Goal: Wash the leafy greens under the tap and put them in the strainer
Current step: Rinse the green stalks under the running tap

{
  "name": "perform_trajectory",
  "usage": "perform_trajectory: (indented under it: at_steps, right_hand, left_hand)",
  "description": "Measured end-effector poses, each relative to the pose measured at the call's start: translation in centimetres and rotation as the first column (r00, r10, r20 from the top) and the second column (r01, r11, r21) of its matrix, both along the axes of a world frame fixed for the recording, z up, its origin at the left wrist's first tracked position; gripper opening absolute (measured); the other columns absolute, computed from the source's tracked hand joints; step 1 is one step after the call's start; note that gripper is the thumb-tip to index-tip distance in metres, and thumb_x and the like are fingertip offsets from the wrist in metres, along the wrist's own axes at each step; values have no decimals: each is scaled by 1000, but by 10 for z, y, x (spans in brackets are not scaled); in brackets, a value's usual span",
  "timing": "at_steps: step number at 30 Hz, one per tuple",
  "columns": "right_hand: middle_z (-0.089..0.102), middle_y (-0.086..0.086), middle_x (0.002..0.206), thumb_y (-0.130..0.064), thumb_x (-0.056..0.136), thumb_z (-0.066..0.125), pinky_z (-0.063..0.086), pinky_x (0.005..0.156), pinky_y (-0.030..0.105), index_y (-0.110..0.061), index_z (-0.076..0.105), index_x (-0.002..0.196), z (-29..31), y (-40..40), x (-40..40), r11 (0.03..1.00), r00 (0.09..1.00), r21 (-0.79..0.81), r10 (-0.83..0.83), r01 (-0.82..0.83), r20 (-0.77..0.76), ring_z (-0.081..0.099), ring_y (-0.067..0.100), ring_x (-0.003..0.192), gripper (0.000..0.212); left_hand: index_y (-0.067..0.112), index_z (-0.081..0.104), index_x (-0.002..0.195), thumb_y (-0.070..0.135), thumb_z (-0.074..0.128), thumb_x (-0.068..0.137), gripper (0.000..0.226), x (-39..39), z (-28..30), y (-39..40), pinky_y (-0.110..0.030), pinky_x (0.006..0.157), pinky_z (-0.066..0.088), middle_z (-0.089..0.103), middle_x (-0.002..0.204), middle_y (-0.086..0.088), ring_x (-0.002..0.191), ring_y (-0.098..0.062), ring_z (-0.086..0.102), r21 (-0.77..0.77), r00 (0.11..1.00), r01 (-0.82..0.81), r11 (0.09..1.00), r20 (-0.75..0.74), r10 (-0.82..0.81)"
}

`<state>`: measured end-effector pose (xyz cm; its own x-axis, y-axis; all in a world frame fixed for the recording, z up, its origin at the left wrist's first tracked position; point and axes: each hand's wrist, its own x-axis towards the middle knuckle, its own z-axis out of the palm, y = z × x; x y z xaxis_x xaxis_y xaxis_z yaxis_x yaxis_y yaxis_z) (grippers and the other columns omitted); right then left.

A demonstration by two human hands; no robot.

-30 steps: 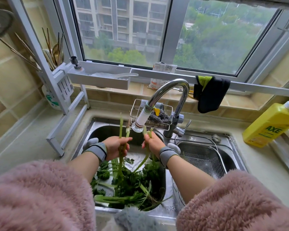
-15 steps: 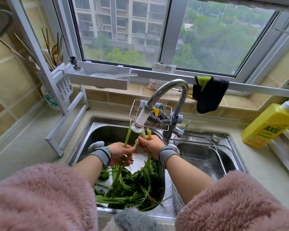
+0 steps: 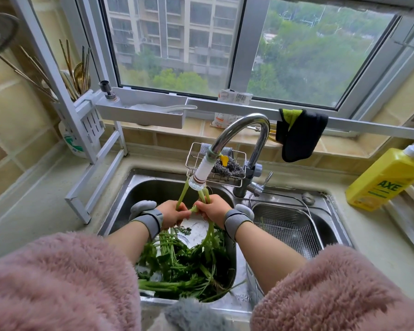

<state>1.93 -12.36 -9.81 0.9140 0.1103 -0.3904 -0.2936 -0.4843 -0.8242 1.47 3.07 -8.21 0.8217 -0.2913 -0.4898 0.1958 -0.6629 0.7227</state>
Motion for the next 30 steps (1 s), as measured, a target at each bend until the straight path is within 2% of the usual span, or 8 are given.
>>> perform_trajectory:
  at_steps: [4, 6, 13, 19, 21, 23, 26, 30]
  right_hand:
    - [47, 4, 60, -12, 94, 48, 42, 59, 28, -12, 54, 69, 2, 1, 2, 1000, 997, 23, 3, -1, -80, 42, 14, 53, 26]
    - [45, 4, 59, -10, 95, 48, 40, 54, 24, -11, 52, 68, 4, 1, 0, 998, 994, 57, 2, 4, -112, 41, 14, 51, 27]
    - [53, 6, 60, -7, 95, 48, 39, 51, 24, -7, 52, 68, 9, -2, -4, 997, 983, 72, 21, -7, -185, 41, 14, 49, 27]
    - [54, 8, 59, -5, 94, 49, 37, 47, 23, -5, 52, 65, 11, -2, -4, 997, 965, 18, 79, -77, -249, 39, 13, 45, 29]
    - [54, 10, 61, -1, 89, 52, 36, 46, 23, -4, 55, 66, 10, -6, -6, 984, 948, -53, 152, -173, -280, 40, 13, 43, 24]
    - [55, 11, 65, -3, 88, 54, 38, 47, 23, -5, 56, 67, 5, -17, -11, 965, 936, -134, 176, -225, -304, 42, 13, 45, 21]
    - [56, 5, 59, -7, 92, 54, 36, 43, 21, -7, 54, 70, -5, -32, -17, 998, 959, -54, 15, -32, -282, 41, 8, 39, 22]
    - [49, 2, 57, -15, 93, 51, 35, 44, 20, -9, 54, 72, -3, -17, -6, 988, 976, 58, -130, 142, -173, 39, 9, 40, 23]
  left_hand:
    - [13, 58, 82, 27, 55, 93, 18, 1, 0, 0, -16, 51, 35, 50, 62, 2, 53, -8, 43, 53, 997, 16, 998, 73, -20]
    - [15, 57, 76, 27, 57, 92, 20, 3, -1, 2, -16, 51, 35, 49, 61, 2, 53, -8, 43, 72, 996, 34, 997, 79, -39]
    - [17, 56, 75, 30, 57, 91, 21, 5, -5, -1, -16, 55, 36, 48, 63, 2, 56, -8, 43, 123, 993, 83, 989, 79, -93]
    - [16, 56, 78, 30, 54, 93, 20, 6, -9, -4, -15, 53, 33, 46, 63, 5, 58, -6, 41, 236, 974, 171, 957, 107, -201]
    - [14, 58, 80, 31, 53, 94, 22, 8, -11, 5, -15, 51, 30, 45, 65, 2, 59, -9, 41, 275, 978, 119, 954, 133, -161]
    - [13, 54, 73, 34, 55, 92, 28, 12, -9, 26, -16, 50, 29, 45, 66, 1, 60, -11, 41, 283, 987, 4, 959, 152, -49]
    - [17, 53, 70, 41, 58, 89, 31, 13, 3, 45, -17, 51, 33, 45, 63, 2, 56, -10, 40, 239, 998, -18, 971, 59, 4]
    - [14, 59, 78, 35, 55, 92, 25, 6, 3, 22, -21, 51, 33, 44, 63, 0, 54, -12, 38, 4, 992, -80, 997, -95, 80]
